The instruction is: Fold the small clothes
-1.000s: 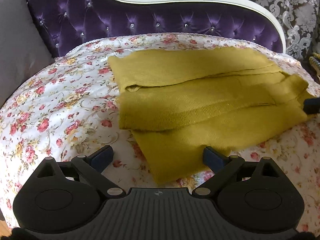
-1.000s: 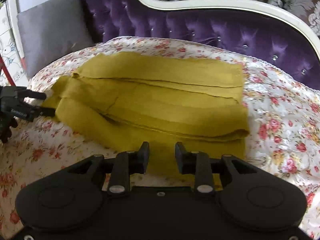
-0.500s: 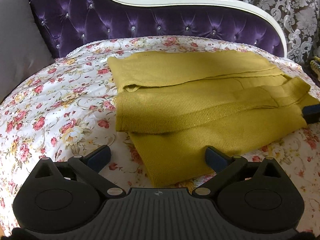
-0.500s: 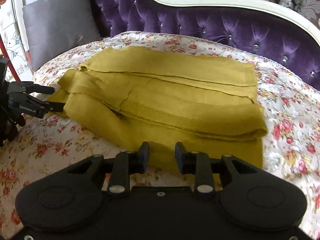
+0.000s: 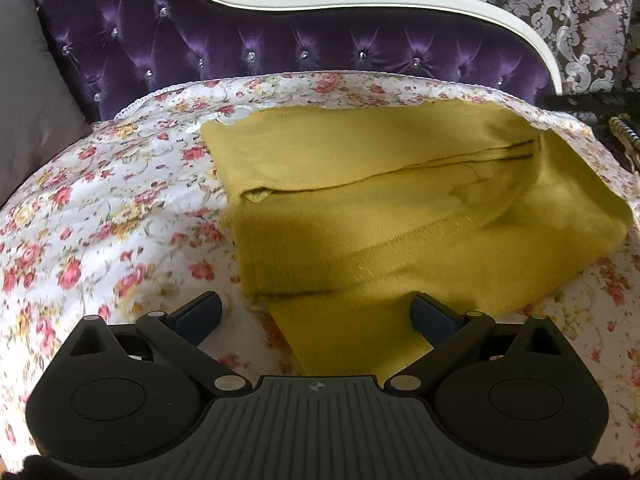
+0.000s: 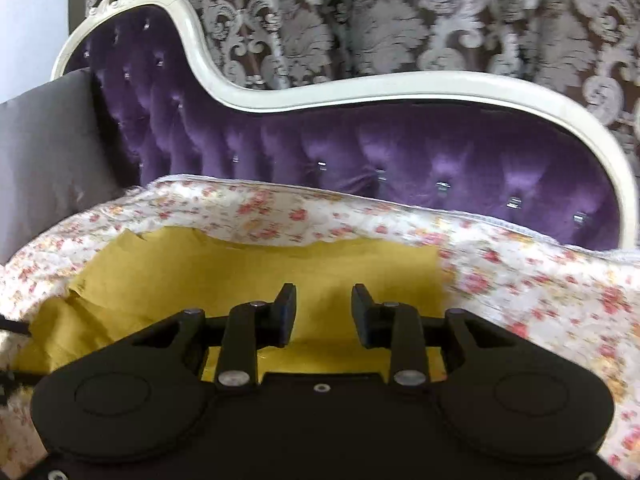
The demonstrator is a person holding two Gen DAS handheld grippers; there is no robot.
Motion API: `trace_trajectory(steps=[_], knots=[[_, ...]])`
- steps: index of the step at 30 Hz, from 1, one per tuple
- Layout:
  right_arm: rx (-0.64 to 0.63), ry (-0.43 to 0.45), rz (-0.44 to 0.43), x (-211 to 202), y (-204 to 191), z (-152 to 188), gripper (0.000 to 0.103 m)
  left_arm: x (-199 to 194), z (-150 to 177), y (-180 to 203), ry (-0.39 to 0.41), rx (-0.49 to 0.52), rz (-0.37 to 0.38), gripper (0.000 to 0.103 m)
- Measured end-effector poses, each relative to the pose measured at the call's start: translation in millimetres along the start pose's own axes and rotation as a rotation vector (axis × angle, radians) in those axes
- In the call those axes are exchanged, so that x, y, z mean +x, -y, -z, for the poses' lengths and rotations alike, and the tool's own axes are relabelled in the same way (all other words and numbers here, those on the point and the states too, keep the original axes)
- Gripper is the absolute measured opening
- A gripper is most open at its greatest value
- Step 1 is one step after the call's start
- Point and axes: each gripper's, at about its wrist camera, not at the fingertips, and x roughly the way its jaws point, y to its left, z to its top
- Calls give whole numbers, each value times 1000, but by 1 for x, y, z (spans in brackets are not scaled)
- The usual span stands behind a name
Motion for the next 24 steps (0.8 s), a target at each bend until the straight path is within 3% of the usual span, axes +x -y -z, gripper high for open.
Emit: trace_trajectory(steps=[3,7,15,22,24], knots=[[14,3,18,-19,18,15,55,7,-5,-4,-12,31,-3,102],[-30,-34,64,-35,33,30,57,11,-9,-9,-15,54,-2,102],[-50,-81,11,-6,35,35,62,21,-27,-10,-1,101,-6,102],[-2,-83,-16,22,39,30,61,28,-56,-31,65,-8,-8,102],[12,-71,-15,21,41,31,56,28,-61,-41,72,-58,-9,102]])
